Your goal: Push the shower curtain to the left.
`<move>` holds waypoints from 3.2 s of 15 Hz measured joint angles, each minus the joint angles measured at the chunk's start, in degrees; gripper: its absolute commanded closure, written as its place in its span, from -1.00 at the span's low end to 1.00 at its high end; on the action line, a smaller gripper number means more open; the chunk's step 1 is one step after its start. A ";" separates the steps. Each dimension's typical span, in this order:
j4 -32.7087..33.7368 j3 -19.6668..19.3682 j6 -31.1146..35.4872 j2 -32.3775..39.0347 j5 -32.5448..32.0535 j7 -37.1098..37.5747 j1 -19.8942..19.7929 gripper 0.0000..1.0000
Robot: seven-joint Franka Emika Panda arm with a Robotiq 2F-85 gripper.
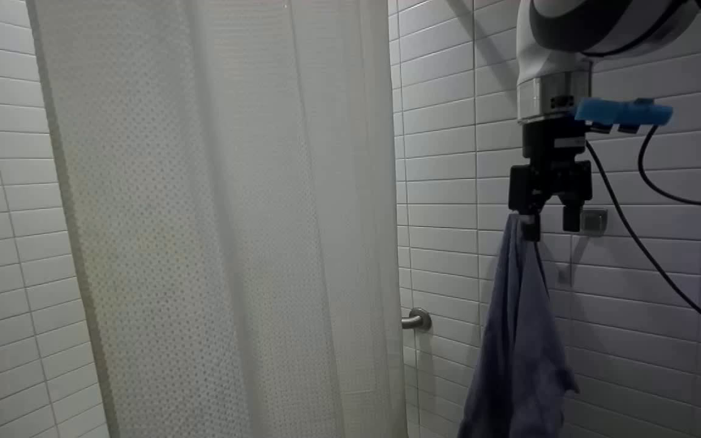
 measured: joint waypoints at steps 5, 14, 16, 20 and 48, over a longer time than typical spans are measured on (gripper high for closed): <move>0.00 0.00 0.00 0.00 0.00 0.00 0.00 -1.00; -0.01 0.00 0.00 0.00 0.00 0.00 0.00 -1.00; 0.00 0.00 0.02 0.00 0.00 0.00 0.00 -1.00; 0.31 -0.04 2.62 0.36 0.64 -0.20 0.02 -1.00; 20.72 -3.71 10.22 22.95 13.41 -13.87 1.29 -1.00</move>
